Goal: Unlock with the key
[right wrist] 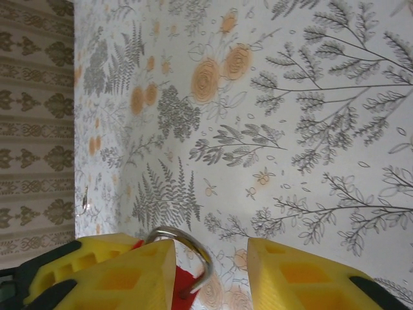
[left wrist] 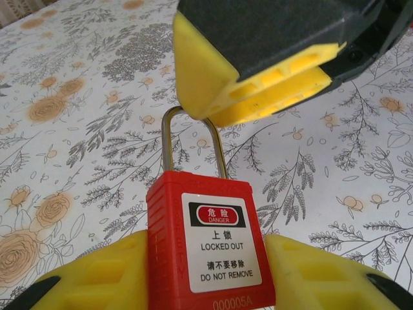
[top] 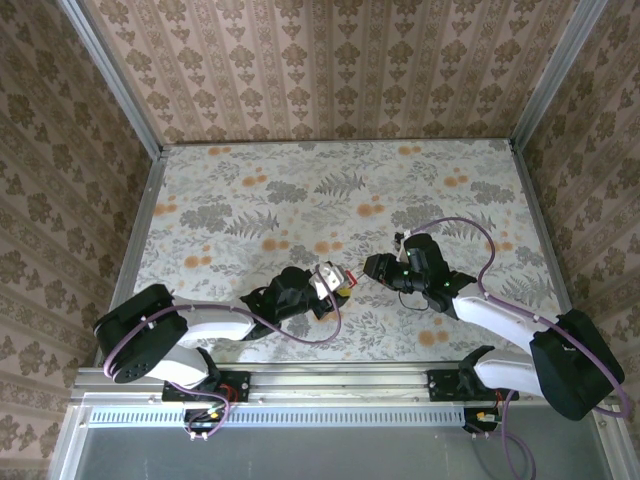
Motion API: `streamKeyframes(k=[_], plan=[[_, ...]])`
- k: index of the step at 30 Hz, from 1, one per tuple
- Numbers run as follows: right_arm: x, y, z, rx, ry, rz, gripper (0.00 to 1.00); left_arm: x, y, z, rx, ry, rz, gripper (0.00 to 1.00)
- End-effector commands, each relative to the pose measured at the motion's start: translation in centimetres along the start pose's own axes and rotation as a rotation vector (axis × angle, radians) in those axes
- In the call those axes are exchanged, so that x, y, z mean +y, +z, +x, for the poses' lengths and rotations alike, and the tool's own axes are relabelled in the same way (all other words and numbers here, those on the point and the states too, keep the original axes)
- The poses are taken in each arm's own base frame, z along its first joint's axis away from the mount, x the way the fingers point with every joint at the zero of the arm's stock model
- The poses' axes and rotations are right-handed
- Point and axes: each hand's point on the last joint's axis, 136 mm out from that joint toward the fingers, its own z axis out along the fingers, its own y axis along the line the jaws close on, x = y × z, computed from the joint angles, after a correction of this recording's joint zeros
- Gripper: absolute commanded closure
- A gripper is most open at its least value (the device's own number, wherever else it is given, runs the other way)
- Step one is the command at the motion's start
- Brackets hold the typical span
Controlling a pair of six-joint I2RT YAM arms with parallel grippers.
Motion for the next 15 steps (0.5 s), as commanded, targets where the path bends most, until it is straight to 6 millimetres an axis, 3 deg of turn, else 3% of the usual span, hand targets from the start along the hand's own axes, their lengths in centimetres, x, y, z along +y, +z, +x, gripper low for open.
streamKeyframes(k=[1, 15], plan=[[1.05, -0.12, -0.08, -0.005, -0.017, -0.06, 0.69, 0.1, 0.15, -1.97, -0.045, -0.018, 0.014, 0.8], [0.54, 0.5, 0.77, 0.029, -0.016, -0.061, 0.76, -0.08, 0.24, -2.09, -0.051, -0.03, 0.034, 0.8]])
